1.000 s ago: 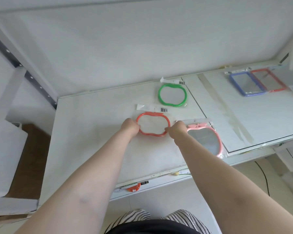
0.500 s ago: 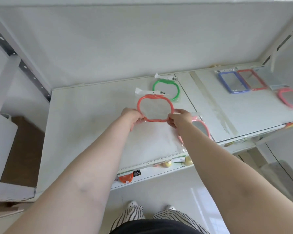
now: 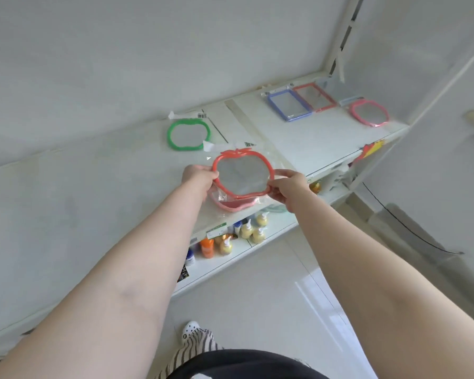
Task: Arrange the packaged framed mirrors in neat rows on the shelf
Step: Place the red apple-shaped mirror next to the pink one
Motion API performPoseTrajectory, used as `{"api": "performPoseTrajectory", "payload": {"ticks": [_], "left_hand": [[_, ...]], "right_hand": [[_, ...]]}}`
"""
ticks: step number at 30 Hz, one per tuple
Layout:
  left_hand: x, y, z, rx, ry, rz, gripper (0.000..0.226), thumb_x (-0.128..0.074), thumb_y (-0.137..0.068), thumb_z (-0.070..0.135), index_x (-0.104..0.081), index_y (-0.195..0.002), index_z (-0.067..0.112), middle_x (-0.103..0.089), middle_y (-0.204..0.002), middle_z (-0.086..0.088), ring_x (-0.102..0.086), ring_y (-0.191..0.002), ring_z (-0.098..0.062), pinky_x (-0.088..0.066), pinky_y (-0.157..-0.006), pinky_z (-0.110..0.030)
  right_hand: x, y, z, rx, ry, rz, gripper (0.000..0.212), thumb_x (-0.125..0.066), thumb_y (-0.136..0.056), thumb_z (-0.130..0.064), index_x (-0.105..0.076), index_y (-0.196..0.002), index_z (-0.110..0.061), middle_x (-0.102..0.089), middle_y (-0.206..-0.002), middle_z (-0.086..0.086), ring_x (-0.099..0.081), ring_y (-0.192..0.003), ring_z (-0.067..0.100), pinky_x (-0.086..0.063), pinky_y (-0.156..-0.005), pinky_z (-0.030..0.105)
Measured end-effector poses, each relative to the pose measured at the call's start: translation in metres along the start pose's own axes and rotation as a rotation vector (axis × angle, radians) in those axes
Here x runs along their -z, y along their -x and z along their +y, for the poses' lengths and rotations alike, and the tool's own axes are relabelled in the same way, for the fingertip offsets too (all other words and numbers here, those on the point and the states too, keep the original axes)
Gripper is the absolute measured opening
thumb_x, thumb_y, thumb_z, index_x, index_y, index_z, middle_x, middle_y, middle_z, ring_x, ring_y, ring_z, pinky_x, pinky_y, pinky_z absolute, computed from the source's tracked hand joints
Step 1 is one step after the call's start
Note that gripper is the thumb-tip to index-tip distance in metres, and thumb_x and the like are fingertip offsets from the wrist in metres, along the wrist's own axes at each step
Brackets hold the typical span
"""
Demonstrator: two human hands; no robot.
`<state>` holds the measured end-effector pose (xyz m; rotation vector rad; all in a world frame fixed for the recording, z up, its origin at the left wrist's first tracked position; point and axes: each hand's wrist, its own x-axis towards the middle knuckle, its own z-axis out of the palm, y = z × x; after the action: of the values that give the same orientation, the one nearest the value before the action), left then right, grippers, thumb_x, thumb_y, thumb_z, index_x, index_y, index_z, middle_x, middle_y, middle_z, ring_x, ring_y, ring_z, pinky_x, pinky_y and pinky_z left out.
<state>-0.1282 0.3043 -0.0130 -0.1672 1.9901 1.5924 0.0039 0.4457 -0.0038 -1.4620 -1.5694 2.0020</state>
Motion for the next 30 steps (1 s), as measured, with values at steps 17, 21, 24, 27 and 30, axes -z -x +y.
{"api": "performPoseTrajectory", "payload": {"ticks": [17, 21, 24, 27, 30], "left_hand": [[-0.275, 0.107, -0.043, 0.000, -0.140, -0.111, 0.019, -0.067, -0.081, -0.005, -0.066, -0.096, 0.007, -0.063, -0.071, -0.006, -0.064, -0.064, -0.021, -0.059, -0.083, -0.040], [-0.303, 0.097, -0.032, 0.004, -0.174, -0.120, 0.019, -0.068, -0.081, -0.002, -0.059, -0.077, 0.014, -0.065, -0.075, -0.006, -0.070, -0.082, -0.028, -0.059, -0.085, -0.044], [-0.323, 0.081, -0.018, 0.010, -0.177, -0.147, 0.017, -0.069, -0.079, -0.003, -0.061, -0.079, 0.012, -0.067, -0.077, -0.008, -0.069, -0.080, -0.029, -0.059, -0.085, -0.043], [-0.344, 0.062, 0.002, -0.011, -0.201, -0.179, 0.015, -0.071, -0.078, -0.001, -0.064, -0.078, 0.012, -0.069, -0.086, -0.011, -0.072, -0.084, -0.029, -0.059, -0.084, -0.040], [-0.360, 0.042, 0.022, -0.021, -0.205, -0.185, 0.013, -0.071, -0.077, -0.001, -0.066, -0.085, 0.008, -0.068, -0.076, -0.009, -0.069, -0.077, -0.028, -0.060, -0.082, -0.043]], "right_hand": [[0.293, -0.027, 0.029, -0.007, -0.025, 0.265, 0.049, -0.062, -0.075, 0.016, -0.067, -0.115, -0.012, -0.067, -0.087, 0.013, -0.061, -0.061, 0.021, -0.060, -0.081, 0.040], [0.307, -0.049, 0.022, -0.009, -0.033, 0.286, 0.053, -0.062, -0.072, 0.017, -0.069, -0.116, -0.012, -0.067, -0.090, 0.009, -0.061, -0.063, 0.022, -0.060, -0.081, 0.041], [0.315, -0.068, 0.007, -0.009, -0.030, 0.307, 0.053, -0.063, -0.073, 0.017, -0.068, -0.116, -0.013, -0.064, -0.085, 0.004, -0.066, -0.076, 0.026, -0.060, -0.082, 0.040], [0.321, -0.087, -0.017, 0.008, -0.029, 0.324, 0.046, -0.062, -0.076, 0.014, -0.067, -0.113, -0.013, -0.065, -0.089, 0.008, -0.068, -0.081, 0.028, -0.059, -0.083, 0.039], [0.323, -0.107, -0.039, 0.022, -0.011, 0.339, 0.041, -0.062, -0.078, 0.013, -0.066, -0.109, -0.014, -0.064, -0.086, 0.007, -0.066, -0.082, 0.027, -0.060, -0.079, 0.035]]}}
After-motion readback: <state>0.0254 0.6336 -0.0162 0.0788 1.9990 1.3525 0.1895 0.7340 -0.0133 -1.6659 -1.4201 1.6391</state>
